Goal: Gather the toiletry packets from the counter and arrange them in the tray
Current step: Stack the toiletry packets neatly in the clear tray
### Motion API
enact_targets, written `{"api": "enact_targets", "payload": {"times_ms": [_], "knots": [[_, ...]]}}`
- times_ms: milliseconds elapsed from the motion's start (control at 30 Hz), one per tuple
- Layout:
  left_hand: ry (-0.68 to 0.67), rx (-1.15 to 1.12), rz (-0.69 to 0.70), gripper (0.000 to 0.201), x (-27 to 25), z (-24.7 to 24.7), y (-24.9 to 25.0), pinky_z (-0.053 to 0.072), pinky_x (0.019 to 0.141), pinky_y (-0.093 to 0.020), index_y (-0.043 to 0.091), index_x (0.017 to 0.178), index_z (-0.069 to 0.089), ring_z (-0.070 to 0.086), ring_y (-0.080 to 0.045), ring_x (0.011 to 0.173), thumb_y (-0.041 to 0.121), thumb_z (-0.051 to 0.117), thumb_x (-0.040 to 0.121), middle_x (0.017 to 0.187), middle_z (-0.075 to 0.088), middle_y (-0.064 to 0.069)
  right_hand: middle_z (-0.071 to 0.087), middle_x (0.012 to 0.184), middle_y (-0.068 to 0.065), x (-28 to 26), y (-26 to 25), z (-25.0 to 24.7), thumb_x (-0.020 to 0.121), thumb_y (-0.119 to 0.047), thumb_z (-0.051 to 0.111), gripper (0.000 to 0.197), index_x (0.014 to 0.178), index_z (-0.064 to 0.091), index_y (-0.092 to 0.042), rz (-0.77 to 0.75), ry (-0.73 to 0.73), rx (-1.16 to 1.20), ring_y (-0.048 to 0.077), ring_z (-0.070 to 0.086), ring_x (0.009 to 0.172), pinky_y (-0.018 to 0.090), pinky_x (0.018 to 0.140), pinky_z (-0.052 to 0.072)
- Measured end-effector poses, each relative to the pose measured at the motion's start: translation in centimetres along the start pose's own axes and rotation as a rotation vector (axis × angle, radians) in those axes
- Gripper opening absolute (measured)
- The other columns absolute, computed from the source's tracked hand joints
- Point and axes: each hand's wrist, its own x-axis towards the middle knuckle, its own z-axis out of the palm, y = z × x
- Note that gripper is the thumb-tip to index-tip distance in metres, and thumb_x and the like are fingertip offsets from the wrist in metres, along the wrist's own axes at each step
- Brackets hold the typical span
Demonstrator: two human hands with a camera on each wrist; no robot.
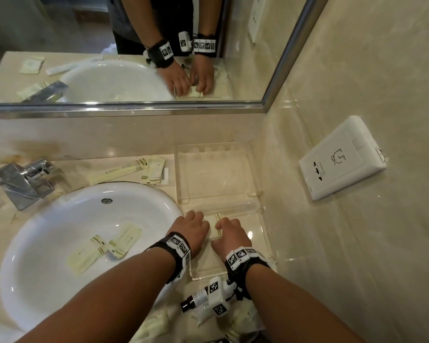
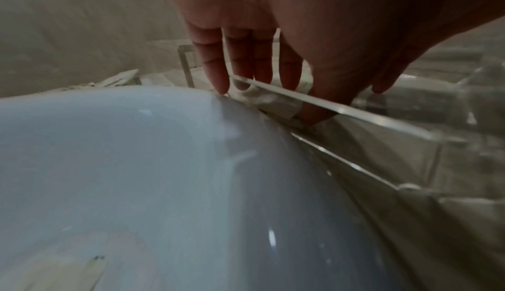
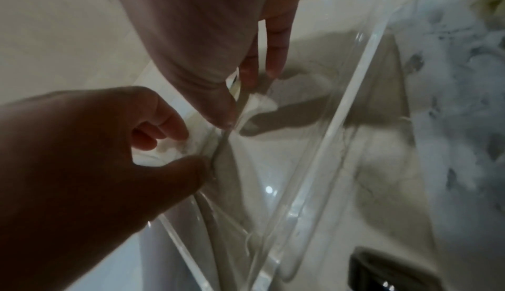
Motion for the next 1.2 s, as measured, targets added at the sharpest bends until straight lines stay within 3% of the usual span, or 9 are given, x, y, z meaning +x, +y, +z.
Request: {"api": "enact_targets", "payload": {"times_ms": [167, 333, 467, 667, 867, 1000, 1200], "knots": [[-0.017, -0.03, 0.0, 0.032, 0.4, 0.2, -0.4, 0.049, 0.075, -0.039, 0.013, 0.113, 0.051, 0.045, -0.031, 0.105, 0.016, 0.057, 0.081, 0.115, 0.047, -0.01, 0.047, 0.124, 0.001, 0.9, 0.0, 0.4, 0.086, -0.026, 0.07, 0.033, 0.115, 0.056, -0.032, -0.042, 0.046, -0.054, 0.02, 0.058, 0.101, 0.031, 0.08, 0.052], [0.004, -0.067, 0.051, 0.028, -0.3, 0.1, -1.2, 0.05, 0.072, -0.04, 0.011, 0.107, 0.056, 0.046, -0.031, 0.103, 0.012, 0.055, 0.078, 0.111, 0.05, -0.01, 0.043, 0.126, -0.004, 1.0, 0.3, 0.0, 0.083, -0.021, 0.063, 0.028, 0.107, 0.058, -0.034, -0.034, -0.011, -0.019, 0.016, 0.058, 0.095, 0.029, 0.08, 0.054], [0.036, -0.08, 0.077, 0.03, -0.9, -0.8, -2.8, 0.052, 0.072, -0.04, 0.013, 0.106, 0.059, 0.048, -0.03, 0.103, 0.021, 0.06, 0.078, 0.11, 0.052, -0.008, 0.042, 0.126, -0.006, 0.6, 0.2, -1.2, 0.082, -0.026, 0.061, 0.026, 0.107, 0.061, -0.034, -0.009, -0.002, 0.0, 0.014, 0.054, 0.102, 0.027, 0.081, 0.05], [0.057, -0.233, -0.124, 0.032, -2.5, -2.9, -6.6, 0.05, 0.083, -0.036, 0.022, 0.118, 0.057, 0.042, -0.024, 0.115, 0.032, 0.053, 0.088, 0.121, 0.049, -0.001, 0.045, 0.13, -0.007, -0.8, -2.4, -3.1, 0.085, -0.031, 0.058, 0.027, 0.112, 0.064, -0.031, -0.009, 0.17, 0.025, 0.014, 0.046, 0.115, 0.027, 0.082, 0.043], [-0.037, -0.2, -0.302, 0.041, -5.1, -3.6, -12.3, 0.05, 0.089, -0.041, 0.021, 0.126, 0.053, 0.04, -0.025, 0.118, 0.037, 0.051, 0.089, 0.128, 0.046, -0.003, 0.047, 0.128, -0.015, -0.9, -9.8, -4.2, 0.087, -0.03, 0.057, 0.023, 0.109, 0.065, -0.033, -0.21, 0.257, 0.184, 0.009, 0.054, 0.107, 0.028, 0.087, 0.048], [-0.023, -0.236, -0.407, 0.049, -6.8, -3.9, -16.0, 0.048, 0.093, -0.042, 0.022, 0.133, 0.048, 0.04, -0.027, 0.123, 0.039, 0.054, 0.087, 0.134, 0.045, -0.005, 0.051, 0.126, -0.012, -0.6, -15.7, -3.0, 0.088, -0.028, 0.056, 0.026, 0.113, 0.063, -0.032, -0.309, 0.176, 0.247, 0.012, 0.06, 0.098, 0.032, 0.089, 0.052], [0.002, -0.33, -0.477, 0.058, -7.9, -3.6, -20.6, 0.044, 0.101, -0.041, 0.024, 0.14, 0.043, 0.038, -0.027, 0.131, 0.038, 0.055, 0.086, 0.143, 0.042, -0.003, 0.042, 0.144, -0.004, 1.7, -20.9, 0.2, 0.088, -0.034, 0.057, 0.044, 0.132, 0.053, -0.032, -0.261, -0.026, 0.137, 0.017, 0.059, 0.111, 0.027, 0.095, 0.046]]}}
